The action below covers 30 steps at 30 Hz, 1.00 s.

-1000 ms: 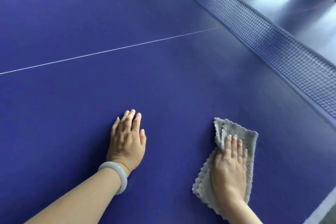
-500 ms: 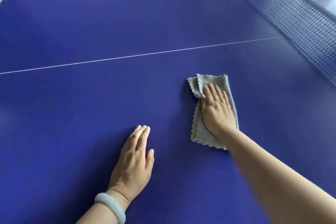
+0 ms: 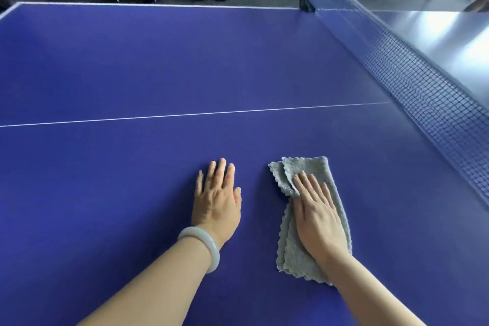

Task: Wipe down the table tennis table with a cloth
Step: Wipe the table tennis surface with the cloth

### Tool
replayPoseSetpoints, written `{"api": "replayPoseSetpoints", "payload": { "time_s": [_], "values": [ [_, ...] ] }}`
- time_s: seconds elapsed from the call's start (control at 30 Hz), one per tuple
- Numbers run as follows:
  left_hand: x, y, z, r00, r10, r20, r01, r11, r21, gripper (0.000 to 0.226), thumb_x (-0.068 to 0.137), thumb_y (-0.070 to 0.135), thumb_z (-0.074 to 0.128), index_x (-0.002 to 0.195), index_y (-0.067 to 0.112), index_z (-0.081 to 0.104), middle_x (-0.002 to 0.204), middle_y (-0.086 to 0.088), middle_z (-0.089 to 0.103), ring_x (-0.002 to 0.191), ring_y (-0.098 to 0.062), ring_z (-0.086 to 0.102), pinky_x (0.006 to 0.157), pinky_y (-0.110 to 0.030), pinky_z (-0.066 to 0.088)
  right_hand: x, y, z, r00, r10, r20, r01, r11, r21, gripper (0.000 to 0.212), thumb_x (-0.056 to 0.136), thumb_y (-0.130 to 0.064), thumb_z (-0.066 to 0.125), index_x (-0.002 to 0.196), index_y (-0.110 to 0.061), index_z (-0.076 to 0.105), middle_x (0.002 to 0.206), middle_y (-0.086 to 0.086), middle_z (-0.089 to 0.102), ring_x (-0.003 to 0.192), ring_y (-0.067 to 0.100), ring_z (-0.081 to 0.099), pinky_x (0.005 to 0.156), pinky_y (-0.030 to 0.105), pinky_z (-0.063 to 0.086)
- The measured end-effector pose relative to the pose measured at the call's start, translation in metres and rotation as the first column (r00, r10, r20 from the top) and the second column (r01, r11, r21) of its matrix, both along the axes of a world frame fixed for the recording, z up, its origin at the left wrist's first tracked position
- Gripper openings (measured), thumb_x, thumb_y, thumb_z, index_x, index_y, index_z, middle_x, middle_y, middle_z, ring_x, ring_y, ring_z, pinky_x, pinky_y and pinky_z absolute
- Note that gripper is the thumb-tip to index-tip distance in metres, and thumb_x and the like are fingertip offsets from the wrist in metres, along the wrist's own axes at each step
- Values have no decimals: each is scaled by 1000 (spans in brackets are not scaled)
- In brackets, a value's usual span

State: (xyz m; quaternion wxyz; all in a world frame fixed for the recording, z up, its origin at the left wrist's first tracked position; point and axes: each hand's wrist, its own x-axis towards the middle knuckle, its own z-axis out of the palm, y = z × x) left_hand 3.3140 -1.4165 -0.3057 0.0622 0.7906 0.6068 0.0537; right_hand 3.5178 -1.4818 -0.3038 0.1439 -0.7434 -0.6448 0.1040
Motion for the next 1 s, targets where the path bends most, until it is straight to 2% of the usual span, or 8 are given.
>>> {"api": "replayPoseSetpoints", "payload": {
  "time_s": [0.17,0.37,0.43,0.53,0.63,0.73,0.87,1.0],
  "values": [
    [4,0,-7,997,42,62,-44,999,21,55,101,33,36,153,17,29,163,-2,19,151,-21,13,122,-45,9,-17,12,-4,934,341,107,-340,940,-29,54,106,-33,24,158,-29,14,164,-15,3,151,2,-9,124,29,-5],
    [6,0,-3,997,53,52,-56,996,62,45,95,23,51,137,9,54,151,-10,43,143,-27,36,116,-51,28,-34,70,-3,909,410,75,-411,911,-2,54,107,-37,23,159,-27,13,164,-11,2,152,6,-7,121,25,-14],
    [5,0,-5,996,65,63,-69,996,60,48,96,26,48,142,12,49,154,-7,39,145,-25,31,118,-49,24,-1,75,0,948,307,78,-308,951,4,54,108,-37,24,159,-26,12,164,-10,3,153,8,-3,122,25,-12],
    [6,-1,-4,996,72,59,-76,995,61,58,96,36,24,148,15,41,157,-5,34,147,-23,26,121,-46,19,86,54,-1,985,-149,90,152,988,-27,55,107,-35,24,159,-21,13,166,-5,5,154,12,-1,124,31,-5],
    [6,0,-3,996,74,55,-77,996,40,60,94,35,26,149,15,40,158,-5,32,147,-23,26,121,-46,19,144,16,7,853,-516,78,522,843,-132,58,105,-36,18,160,-18,9,167,-2,0,154,14,-3,125,34,-4],
    [7,-1,-1,996,78,38,-79,996,36,60,95,36,24,149,14,39,158,-6,32,147,-24,26,120,-47,20,114,3,5,781,-622,60,623,769,-142,60,104,-33,16,159,-15,3,167,-1,-4,153,14,-9,123,33,-10],
    [6,0,0,997,72,28,-72,997,24,62,95,37,19,148,14,41,157,-7,34,147,-25,28,120,-48,22,25,27,-10,952,-291,99,297,954,-46,60,104,-25,22,159,-16,-2,165,-2,-9,151,12,-16,122,33,-16],
    [6,0,-1,997,76,7,-76,997,11,54,98,29,37,149,15,38,158,-5,31,148,-23,25,120,-47,20,-5,99,-1,996,72,45,-70,997,-33,55,108,-31,18,160,-22,4,166,-6,-4,152,12,-12,122,32,-14]
  ]
}}
